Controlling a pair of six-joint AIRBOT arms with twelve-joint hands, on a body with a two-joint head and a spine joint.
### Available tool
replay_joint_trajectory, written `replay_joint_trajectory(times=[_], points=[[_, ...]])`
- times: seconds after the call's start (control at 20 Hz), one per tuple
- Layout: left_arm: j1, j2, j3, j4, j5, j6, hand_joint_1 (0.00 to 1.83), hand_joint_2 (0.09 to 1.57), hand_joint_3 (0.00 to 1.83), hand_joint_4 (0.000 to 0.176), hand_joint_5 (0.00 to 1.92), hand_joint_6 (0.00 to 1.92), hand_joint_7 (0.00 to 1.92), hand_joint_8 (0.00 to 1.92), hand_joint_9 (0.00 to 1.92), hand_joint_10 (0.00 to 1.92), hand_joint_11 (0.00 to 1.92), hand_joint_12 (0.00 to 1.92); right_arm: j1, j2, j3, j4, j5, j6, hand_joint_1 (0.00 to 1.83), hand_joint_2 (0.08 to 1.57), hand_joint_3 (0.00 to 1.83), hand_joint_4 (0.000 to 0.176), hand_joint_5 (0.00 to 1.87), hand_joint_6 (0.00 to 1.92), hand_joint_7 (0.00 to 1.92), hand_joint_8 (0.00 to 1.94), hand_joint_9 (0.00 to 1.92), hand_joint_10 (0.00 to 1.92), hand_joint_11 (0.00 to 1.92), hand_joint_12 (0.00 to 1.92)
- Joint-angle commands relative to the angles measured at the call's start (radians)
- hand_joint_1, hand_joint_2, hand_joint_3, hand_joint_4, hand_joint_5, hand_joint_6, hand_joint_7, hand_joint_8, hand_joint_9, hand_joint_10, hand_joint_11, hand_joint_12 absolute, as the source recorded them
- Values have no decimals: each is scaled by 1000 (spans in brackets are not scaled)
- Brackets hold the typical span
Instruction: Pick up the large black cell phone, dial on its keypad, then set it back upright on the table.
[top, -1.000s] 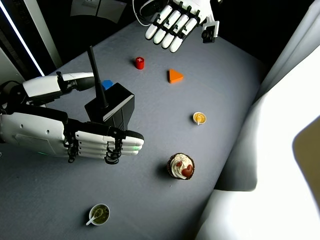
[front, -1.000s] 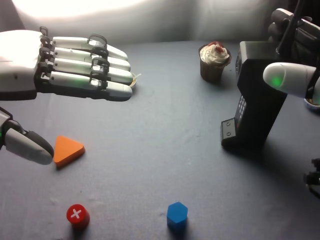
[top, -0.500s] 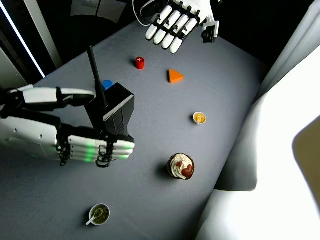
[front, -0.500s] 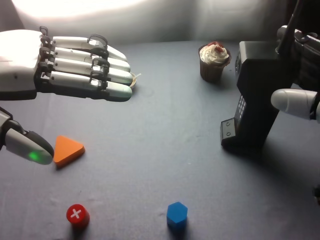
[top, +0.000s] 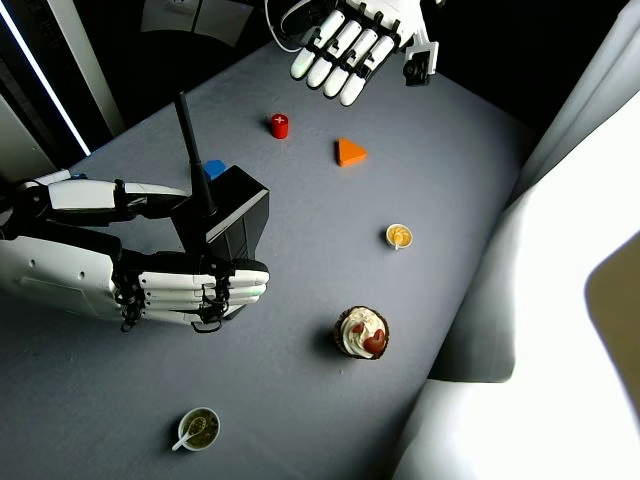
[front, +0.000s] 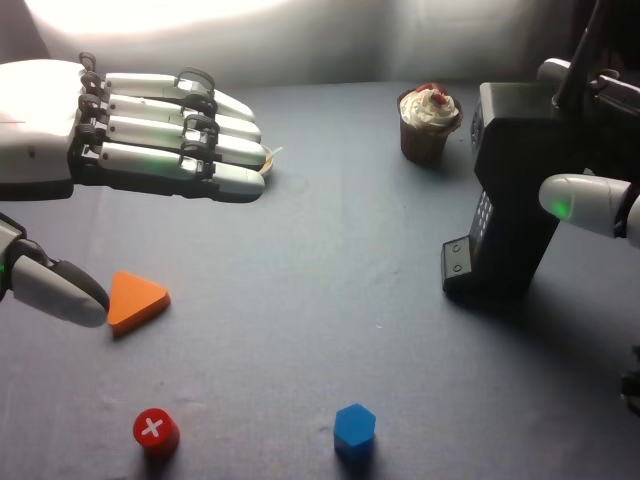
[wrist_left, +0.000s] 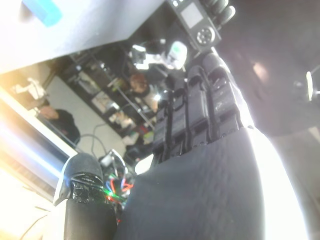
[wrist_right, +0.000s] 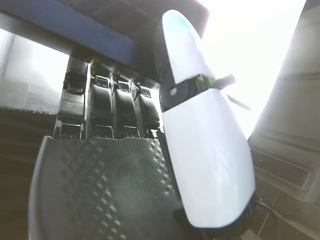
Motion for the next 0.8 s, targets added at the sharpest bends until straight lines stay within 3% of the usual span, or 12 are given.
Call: replay_joint_trajectory(times=[0.0, 0.45, 0.7, 0.75], points=[[-23, 6, 1, -99, -71, -6, 23, 1148, 0, 0, 153, 0, 159, 1, 144, 1, 0, 407, 8, 10, 3, -17, 120, 13, 1303, 1143, 6, 0, 186, 1, 177, 1, 195, 1, 0, 587], [-22, 6, 1, -100, -71, -6, 21, 1159, 3, 0, 143, 2, 123, 1, 103, 2, 0, 265, 12, 12, -4, -18, 122, 13, 1325, 1152, 0, 0, 270, 9, 257, 8, 278, 10, 0, 828], [-22, 6, 1, -100, -71, -6, 0, 1159, 0, 0, 118, 0, 106, 0, 83, 0, 0, 213, 30, 0, -3, -19, 116, 13, 1305, 1167, 3, 0, 281, 6, 289, 8, 294, 8, 0, 789], [-22, 6, 1, -100, -71, -6, 0, 1149, 0, 0, 100, 0, 89, 0, 65, 0, 0, 192, 33, -1, -3, -21, 113, 13, 1346, 1183, 5, 0, 341, 10, 363, 11, 376, 19, 27, 989]])
